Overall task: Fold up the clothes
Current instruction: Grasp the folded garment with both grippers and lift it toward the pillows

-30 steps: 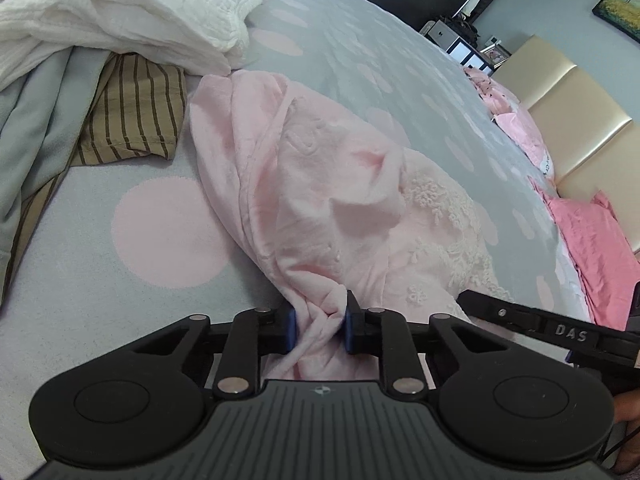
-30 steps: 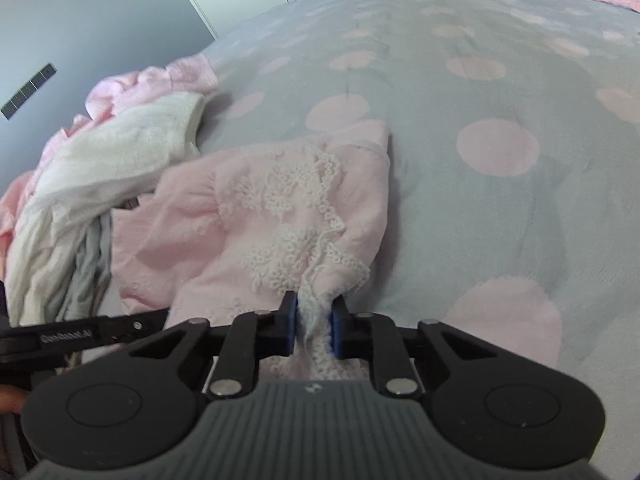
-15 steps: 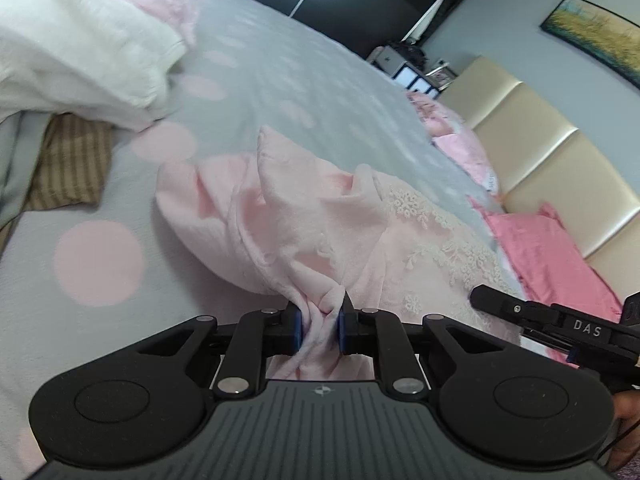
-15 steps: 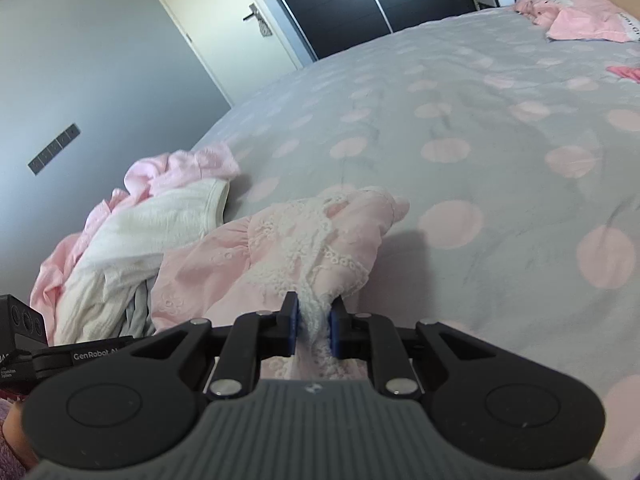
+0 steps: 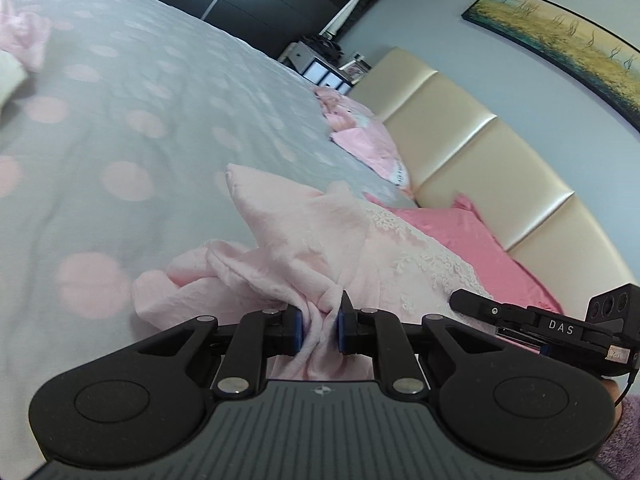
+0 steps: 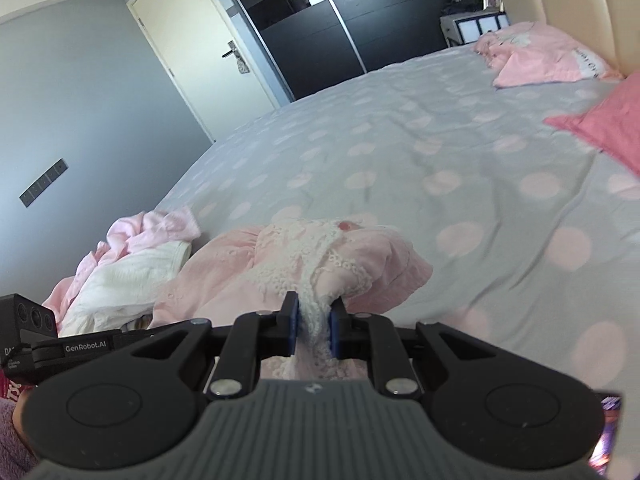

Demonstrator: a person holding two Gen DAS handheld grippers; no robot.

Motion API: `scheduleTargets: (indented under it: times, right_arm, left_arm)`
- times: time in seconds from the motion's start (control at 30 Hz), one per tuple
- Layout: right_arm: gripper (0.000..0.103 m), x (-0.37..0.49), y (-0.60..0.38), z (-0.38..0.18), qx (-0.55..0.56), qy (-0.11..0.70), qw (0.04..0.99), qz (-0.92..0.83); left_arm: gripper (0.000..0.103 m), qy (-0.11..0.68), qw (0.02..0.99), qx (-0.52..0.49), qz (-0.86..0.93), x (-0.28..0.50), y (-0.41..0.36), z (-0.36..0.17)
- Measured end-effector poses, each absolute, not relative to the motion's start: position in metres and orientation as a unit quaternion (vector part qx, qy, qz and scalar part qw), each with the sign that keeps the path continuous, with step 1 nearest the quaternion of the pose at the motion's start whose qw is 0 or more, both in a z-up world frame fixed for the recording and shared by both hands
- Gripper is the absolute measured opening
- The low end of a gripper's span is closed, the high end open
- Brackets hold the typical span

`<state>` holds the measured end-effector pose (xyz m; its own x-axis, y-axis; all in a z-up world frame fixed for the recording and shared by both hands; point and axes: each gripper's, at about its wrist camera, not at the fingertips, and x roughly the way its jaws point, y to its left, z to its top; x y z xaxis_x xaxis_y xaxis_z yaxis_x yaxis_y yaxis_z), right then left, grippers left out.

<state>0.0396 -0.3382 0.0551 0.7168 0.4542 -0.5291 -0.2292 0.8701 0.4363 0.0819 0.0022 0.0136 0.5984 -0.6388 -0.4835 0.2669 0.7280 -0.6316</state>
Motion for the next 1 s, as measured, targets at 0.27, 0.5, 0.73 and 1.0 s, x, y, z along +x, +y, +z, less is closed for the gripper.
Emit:
scheduleTargets:
  times: [0.27,0.5,0.73,1.0]
  right_arm:
    - [0.017,0.079,-0.455,0.069,0.195,0.301,0.921,0.151]
    - [0.017,0.107,-0.553,0.064,0.204,0.285,0.929,0.120]
    - [0.017,0.117,-0.645,0.027,0.246,0.289,0.922,0.076]
    - [0.017,0.130,-0.694,-0.028,0.282,0.309,0.908,0.035]
  left_arm:
    - [0.013,0.360,0.832,-0.287,-0.309,0.138,-0.099,0.018]
    - [0.013,0.371,0.809,-0.291,-0.350,0.182,-0.191,0.011]
    - [0.012,0.407,0.783,-0.262,-0.390,0.190,-0.279,-0.021]
    - [0.012,0.455,0.757,-0.245,-0.400,0.189,-0.334,-0.070]
